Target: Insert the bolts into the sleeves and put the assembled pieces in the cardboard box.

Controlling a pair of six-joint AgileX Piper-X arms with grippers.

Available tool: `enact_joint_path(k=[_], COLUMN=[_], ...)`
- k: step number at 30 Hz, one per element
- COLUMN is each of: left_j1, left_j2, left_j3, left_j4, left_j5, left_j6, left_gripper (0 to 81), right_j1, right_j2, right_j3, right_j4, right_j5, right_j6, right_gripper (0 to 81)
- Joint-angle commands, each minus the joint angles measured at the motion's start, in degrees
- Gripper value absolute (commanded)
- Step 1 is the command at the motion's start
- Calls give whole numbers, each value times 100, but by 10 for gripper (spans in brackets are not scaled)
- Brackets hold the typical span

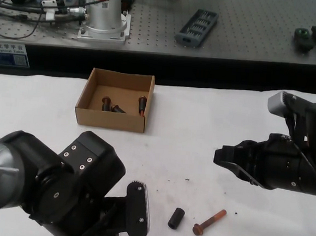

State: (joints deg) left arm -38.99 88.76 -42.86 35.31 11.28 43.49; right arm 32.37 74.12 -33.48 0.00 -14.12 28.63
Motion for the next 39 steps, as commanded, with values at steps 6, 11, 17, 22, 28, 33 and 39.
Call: enact_joint_path(k=[6,11,17,22,28,33,39], left_j1=[-32,-32,-32,-32,-32,-9,171], left_j2=[23,23,198,436,587,587,432], left_j3=[-45,-45,-56,-183,-254,-385,-538], left_j4=[-394,-400,-565,-522,-493,-493,-538], left_j5=[-169,-169,-169,-189,-201,-359,-285], left_j6=[-209,-282,-281,-377,-469,-1163,-2258], left_gripper=[365,365,311,311,295,50,3], right_j1=[-39,-29,-29,-29,-29,-29,-29], right_j2=[-71,-71,-71,-71,-71,-71,-71], right_j3=[3,3,3,3,3,3,3], right_j4=[-124,-124,-124,-124,-124,-124,-42], right_j5=[-19,-19,-107,-232,-232,-231,-266], right_j6=[97,97,97,97,97,138,241], right_gripper=[205,205,205,205,205,205,205])
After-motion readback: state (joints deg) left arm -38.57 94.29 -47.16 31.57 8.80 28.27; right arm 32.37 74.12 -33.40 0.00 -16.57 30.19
